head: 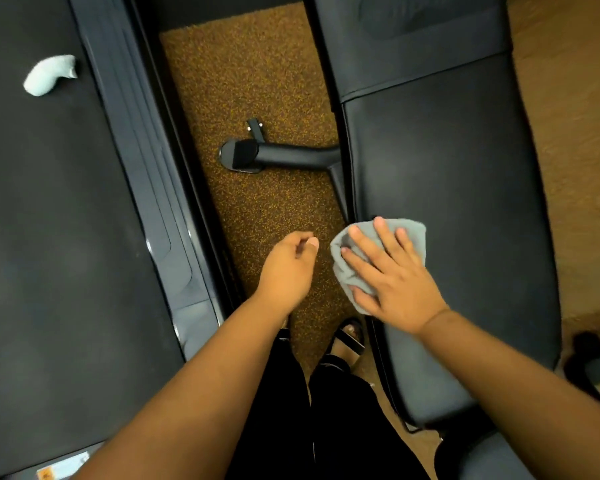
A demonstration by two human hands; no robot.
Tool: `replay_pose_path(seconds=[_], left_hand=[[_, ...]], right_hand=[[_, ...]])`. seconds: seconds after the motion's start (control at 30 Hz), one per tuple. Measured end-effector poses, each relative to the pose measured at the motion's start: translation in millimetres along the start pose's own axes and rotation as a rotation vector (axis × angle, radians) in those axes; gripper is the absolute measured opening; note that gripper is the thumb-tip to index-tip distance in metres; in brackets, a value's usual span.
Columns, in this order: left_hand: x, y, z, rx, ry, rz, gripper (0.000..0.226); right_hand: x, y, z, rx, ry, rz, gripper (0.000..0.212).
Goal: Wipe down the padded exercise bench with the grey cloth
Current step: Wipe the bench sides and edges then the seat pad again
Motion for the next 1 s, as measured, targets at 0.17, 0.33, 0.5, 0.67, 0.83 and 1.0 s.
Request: replay_pose_path(seconds=[0.17, 0.33, 0.5, 0.67, 0.83, 1.0], left_hand=[[7, 0, -10, -0.077, -0.025, 0.001, 0.03], [16, -4, -12, -0.095, -0.035, -0.008, 0.03], [35, -7, -9, -0.063, 0.076, 0.036, 0.039], [43, -14, -6, 0.018, 0.087, -0.005, 0.04], [36, -30, 3, 0.087, 0.041, 0.096, 0.038], [33, -33, 4, 0.051, -0.01, 0.128, 0.036]], right_hand=[[-42, 83, -27, 0.038, -0.179, -0.224, 0.038], [-46, 136, -46, 0.14, -0.347, -0.131, 0.049], [10, 66, -16, 0.255, -0.423, -0.346, 0.072], [59, -45, 19, 0.579, -0.405, -0.577, 0.068], [18, -14, 10, 0.277, -0.303, -0.364, 0.056], [-1, 15, -13, 0.032, -0.219, 0.0, 0.053]])
Point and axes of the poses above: each hand's wrist, its own y-axis towards the middle knuckle, its own z-axis out of the palm, x = y × z, the point moved 4 cm from there along y, towards the middle knuckle, and after that the axes turned 9 degrees about -y, right-handed, at the moved point
